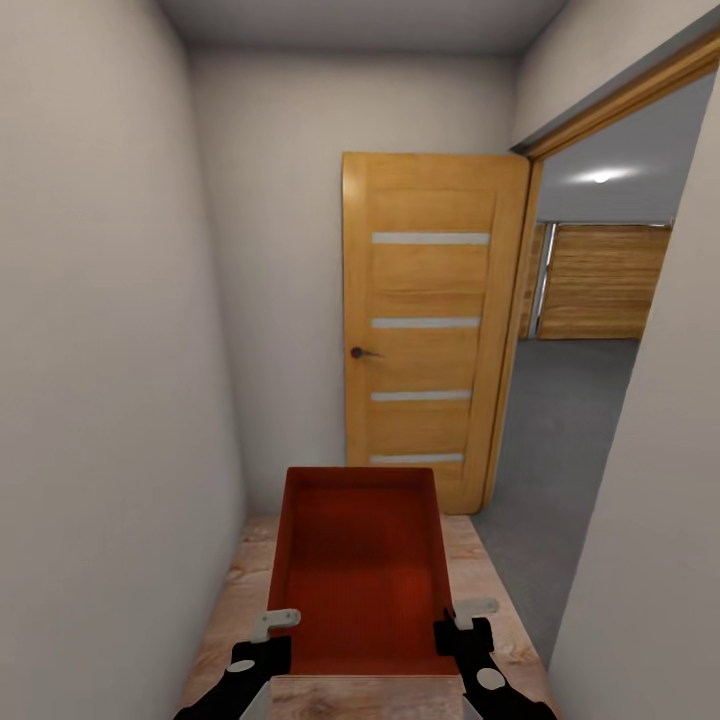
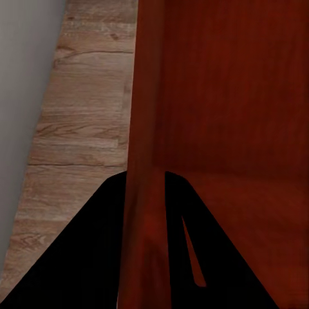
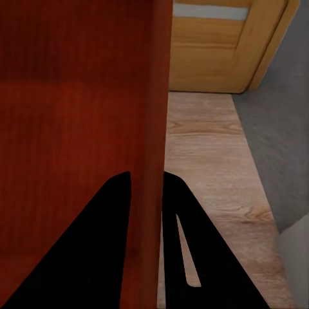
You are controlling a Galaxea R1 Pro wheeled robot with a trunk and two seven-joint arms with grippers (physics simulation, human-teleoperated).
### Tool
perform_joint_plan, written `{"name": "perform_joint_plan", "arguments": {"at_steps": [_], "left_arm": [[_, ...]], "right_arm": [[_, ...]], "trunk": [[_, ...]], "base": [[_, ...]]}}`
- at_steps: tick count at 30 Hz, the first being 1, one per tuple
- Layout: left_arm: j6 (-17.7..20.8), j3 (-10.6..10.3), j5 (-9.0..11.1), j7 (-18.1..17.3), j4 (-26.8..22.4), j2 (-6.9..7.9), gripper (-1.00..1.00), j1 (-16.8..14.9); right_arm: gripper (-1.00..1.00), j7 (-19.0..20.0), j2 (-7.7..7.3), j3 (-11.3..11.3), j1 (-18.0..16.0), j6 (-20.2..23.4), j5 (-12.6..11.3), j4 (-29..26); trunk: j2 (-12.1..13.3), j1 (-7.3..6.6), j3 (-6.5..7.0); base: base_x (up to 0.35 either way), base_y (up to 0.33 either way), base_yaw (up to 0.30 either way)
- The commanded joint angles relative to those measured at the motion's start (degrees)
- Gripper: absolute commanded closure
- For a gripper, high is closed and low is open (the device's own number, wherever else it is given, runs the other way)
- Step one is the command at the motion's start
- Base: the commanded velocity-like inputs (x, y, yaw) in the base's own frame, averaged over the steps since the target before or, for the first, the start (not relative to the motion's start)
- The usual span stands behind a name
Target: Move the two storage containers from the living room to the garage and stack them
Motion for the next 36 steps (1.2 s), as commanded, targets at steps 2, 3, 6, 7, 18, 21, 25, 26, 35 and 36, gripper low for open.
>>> {"name": "perform_joint_plan", "arguments": {"at_steps": [2, 3, 6, 7, 18, 21, 25, 26, 35, 36], "left_arm": [[0.2, 0.6, 0.6, 0.7, 0.0, 0.38, 1.0, 0.0], [0.2, 0.6, 0.6, 0.7, 0.0, 0.38, 1.0, 0.0], [0.1, 0.6, 0.6, 0.7, -0.1, 0.38, 1.0, 0.0], [0.1, 0.6, 0.6, 0.7, -0.1, 0.38, 1.0, 0.0], [0.1, 0.5, 0.6, 0.8, -0.1, 0.38, 1.0, 0.0], [0.1, 0.5, 0.6, 0.8, -0.1, 0.38, 1.0, 0.0], [0.2, 0.6, 0.6, 0.8, 0.0, 0.38, 1.0, 0.0], [0.2, 0.6, 0.6, 0.8, 0.0, 0.38, 1.0, 0.0], [0.2, 0.6, 0.6, 0.8, 0.1, 0.38, 1.0, 0.0], [0.2, 0.6, 0.6, 0.8, 0.1, 0.38, 1.0, 0.0]], "right_arm": [[1.0, -3.4, -0.09, -1.1, -0.1, -4.0, -0.5, -0.1], [1.0, -3.4, -0.08, -1.1, -0.1, -4.0, -0.5, -0.1], [1.0, -3.3, -0.15, -1.0, -0.1, -4.0, -0.5, -0.1], [1.0, -3.2, -0.18, -1.0, -0.1, -4.0, -0.5, -0.1], [1.0, -3.5, 0.0, -1.0, -0.1, -4.0, -0.4, -0.1], [1.0, -3.5, -0.01, -1.0, -0.1, -4.0, -0.4, -0.1], [1.0, -3.5, -0.06, -1.0, -0.1, -4.0, -0.4, -0.1], [1.0, -3.5, -0.06, -1.0, -0.1, -4.0, -0.4, -0.1], [1.0, -3.5, -0.05, -1.0, -0.1, -4.1, -0.4, -0.1], [1.0, -3.5, -0.06, -1.0, -0.1, -4.1, -0.4, -0.1]], "trunk": [[-0.1, 0.05, -0.09], [-0.1, 0.05, -0.09], [-0.1, 0.05, -0.09], [-0.1, 0.05, -0.09], [-0.1, 0.05, -0.09], [-0.1, 0.05, -0.09], [-0.1, 0.05, -0.09], [-0.1, 0.05, -0.09], [-0.1, 0.05, -0.09], [-0.1, 0.05, -0.09]], "base": [[0.317, 0.0, 0.0], [0.264, 0.0, 0.0], [0.115, 0.0, 0.0], [0.03, 0.0, 0.0], [0.008, 0.0, -0.118], [0.151, 0.143, -0.275], [0.203, 0.232, -0.283], [0.206, 0.262, -0.284], [0.207, 0.272, -0.285], [0.207, 0.278, -0.285]]}}
